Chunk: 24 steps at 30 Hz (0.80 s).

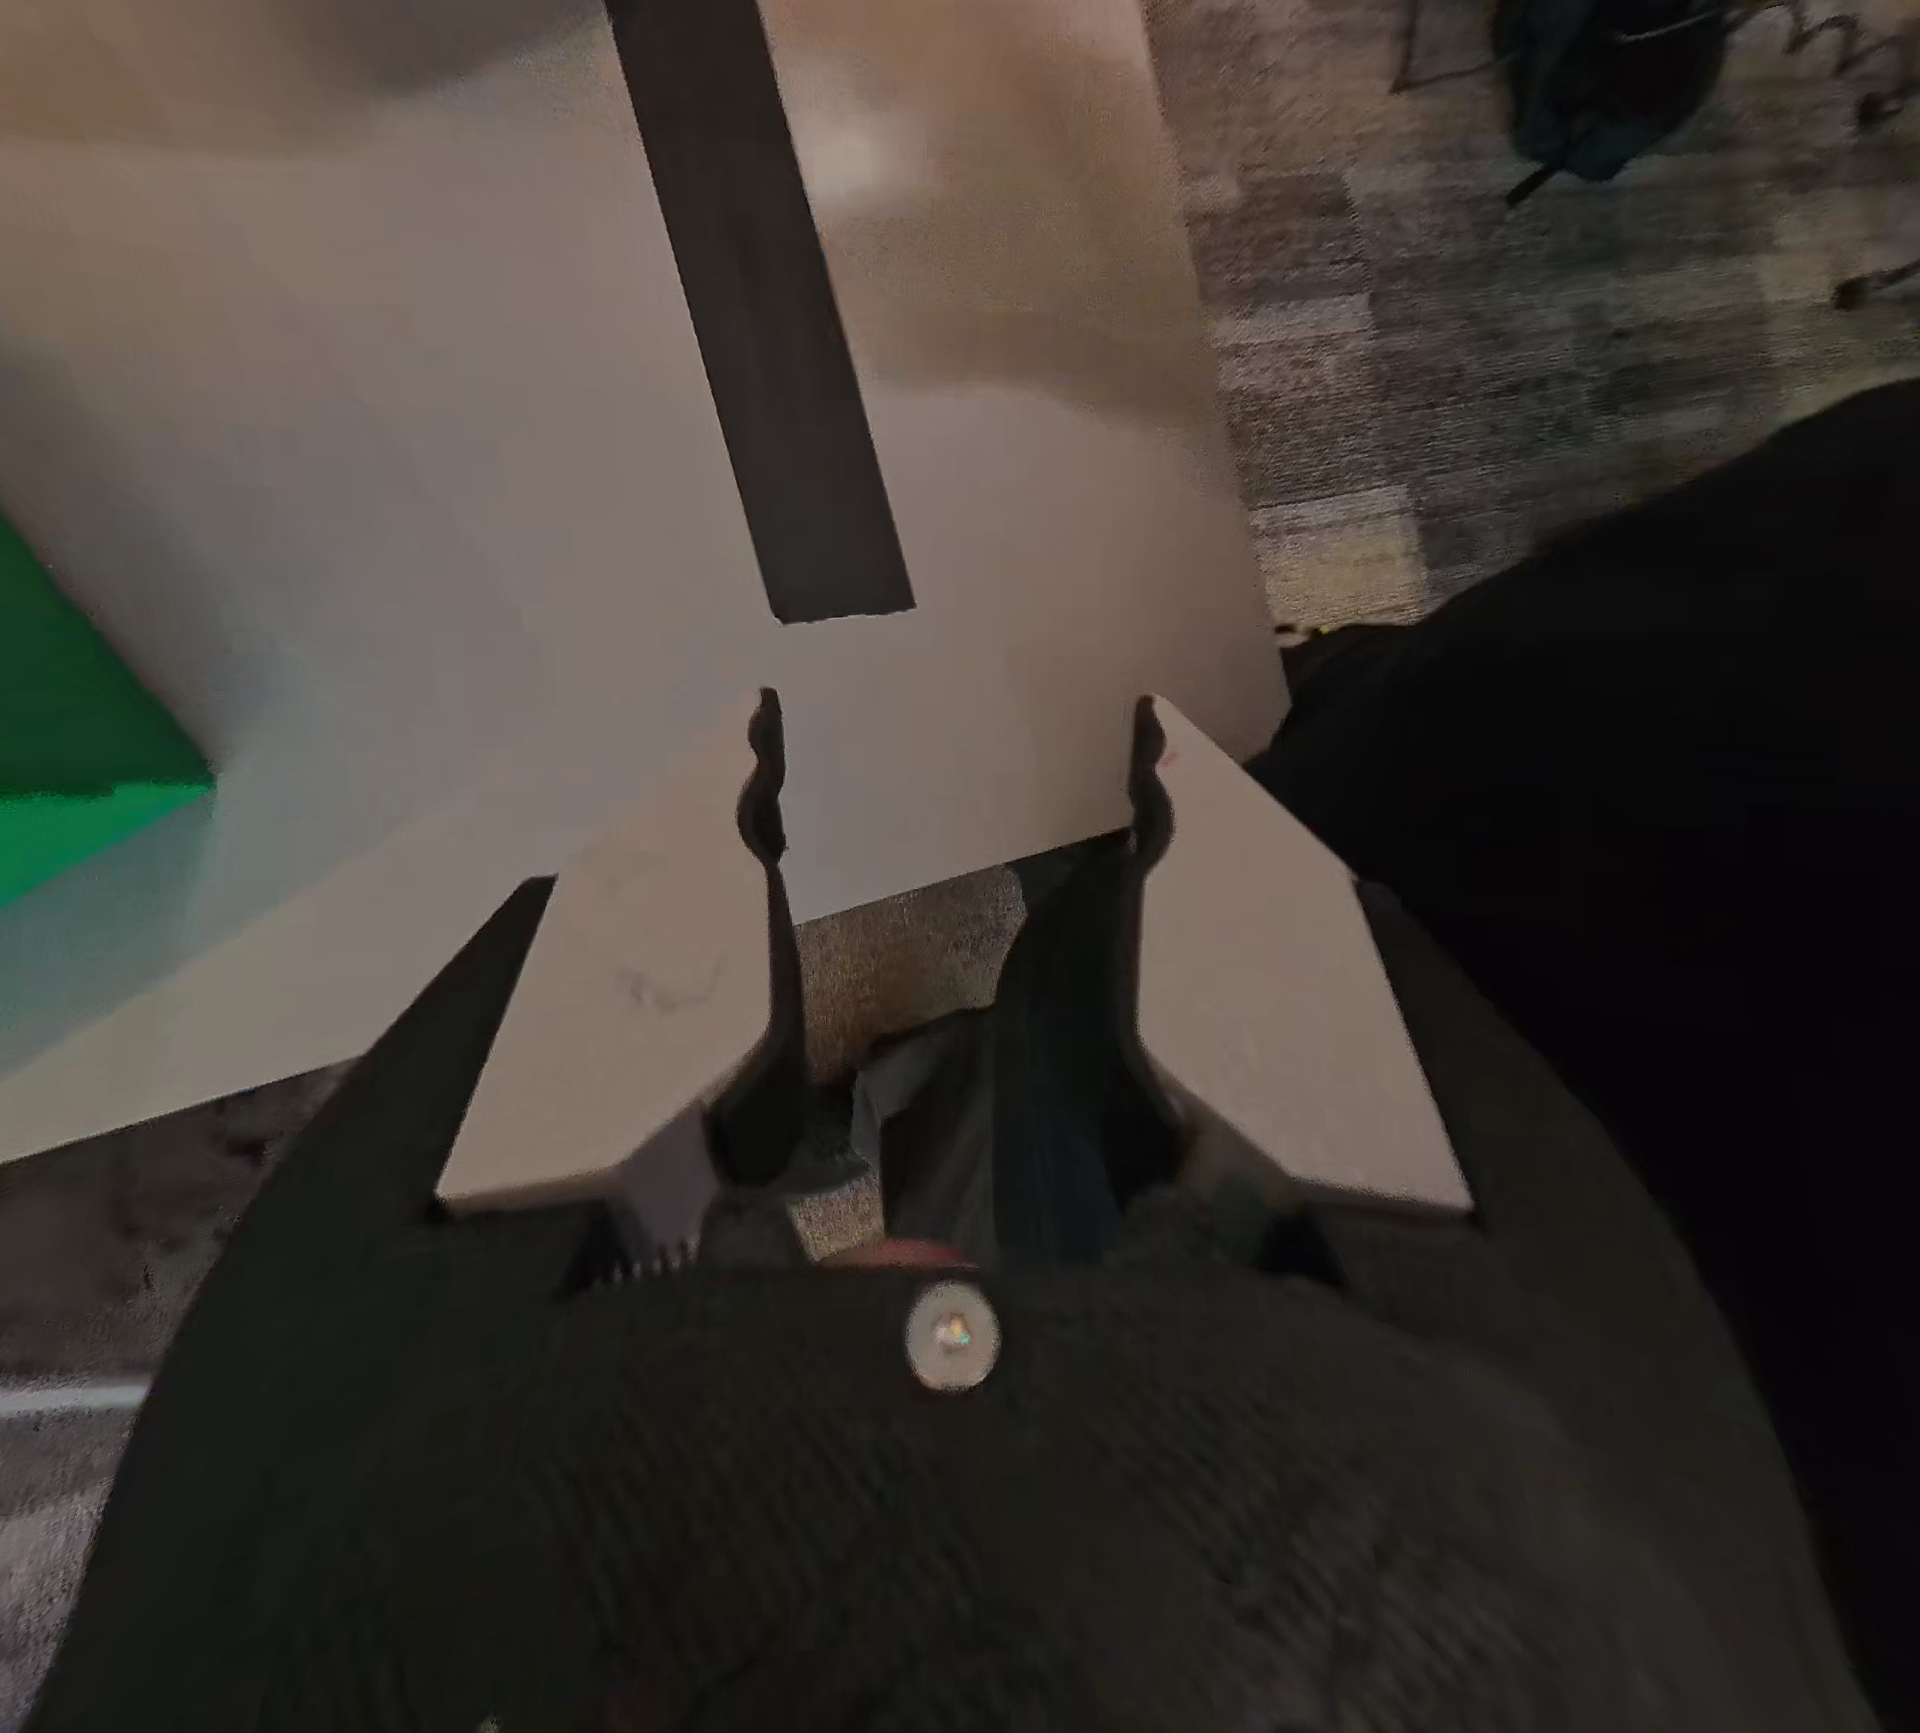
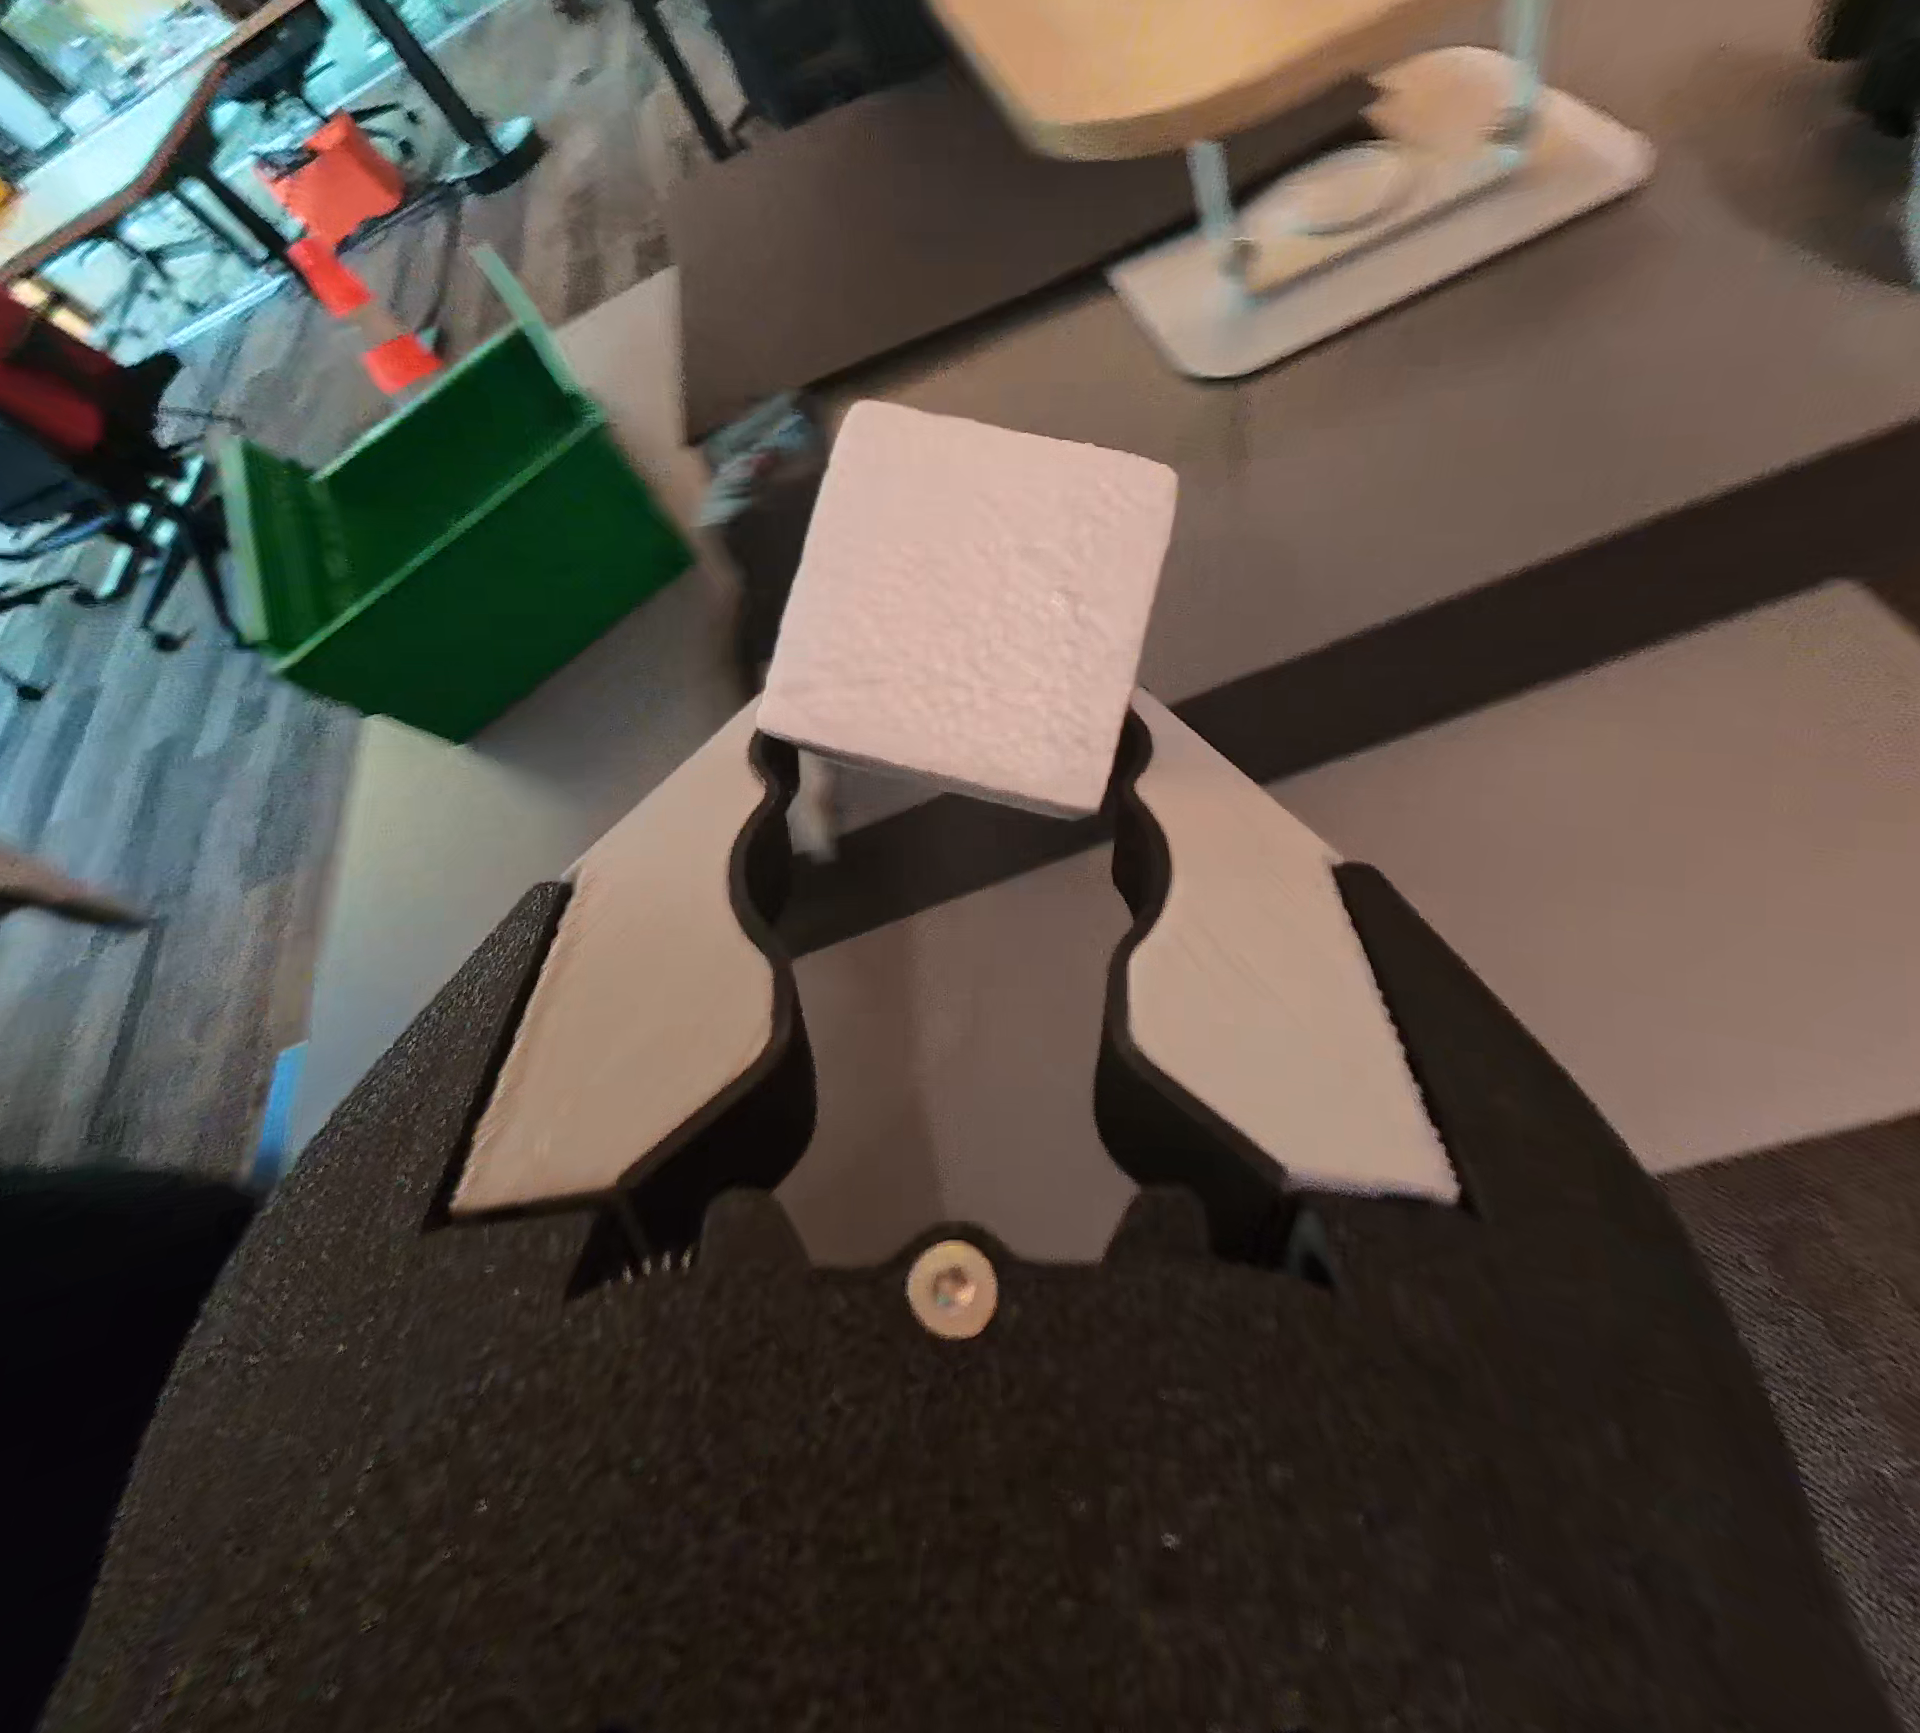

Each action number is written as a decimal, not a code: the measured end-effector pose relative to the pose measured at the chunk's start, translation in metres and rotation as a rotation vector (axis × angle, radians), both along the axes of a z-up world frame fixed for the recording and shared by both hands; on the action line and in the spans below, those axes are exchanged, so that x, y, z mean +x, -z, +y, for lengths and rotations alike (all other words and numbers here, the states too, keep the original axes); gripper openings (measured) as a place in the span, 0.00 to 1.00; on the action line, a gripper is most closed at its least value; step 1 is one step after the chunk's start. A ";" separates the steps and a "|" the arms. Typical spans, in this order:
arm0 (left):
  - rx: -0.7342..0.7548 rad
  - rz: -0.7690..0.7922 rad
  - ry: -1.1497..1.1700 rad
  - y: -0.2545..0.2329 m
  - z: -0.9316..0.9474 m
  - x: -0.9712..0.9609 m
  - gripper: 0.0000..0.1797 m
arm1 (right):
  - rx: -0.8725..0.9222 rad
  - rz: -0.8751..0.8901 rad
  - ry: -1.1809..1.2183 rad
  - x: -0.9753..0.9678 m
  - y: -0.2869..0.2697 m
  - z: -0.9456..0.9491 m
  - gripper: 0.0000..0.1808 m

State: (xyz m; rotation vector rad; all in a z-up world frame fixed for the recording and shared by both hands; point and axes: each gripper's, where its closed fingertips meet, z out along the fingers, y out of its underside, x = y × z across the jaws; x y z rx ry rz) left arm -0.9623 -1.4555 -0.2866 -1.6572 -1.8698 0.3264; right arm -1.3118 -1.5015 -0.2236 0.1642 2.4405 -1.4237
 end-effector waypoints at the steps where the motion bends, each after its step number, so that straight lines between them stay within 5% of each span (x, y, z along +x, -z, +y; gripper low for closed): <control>1: 0.006 0.036 0.019 -0.003 -0.003 0.008 0.36 | -0.004 0.014 -0.015 0.031 -0.009 0.004 0.33; 9: -0.117 0.155 0.023 -0.008 -0.078 0.172 0.36 | -0.114 0.040 -0.140 0.288 -0.080 -0.060 0.33; 16: -0.290 0.250 -0.259 -0.040 -0.179 0.316 0.36 | -0.159 0.063 -0.471 0.472 -0.128 -0.211 0.33; 24: -0.397 0.259 -0.553 -0.039 -0.288 0.446 0.32 | -0.131 0.077 -0.736 0.612 -0.122 -0.386 0.33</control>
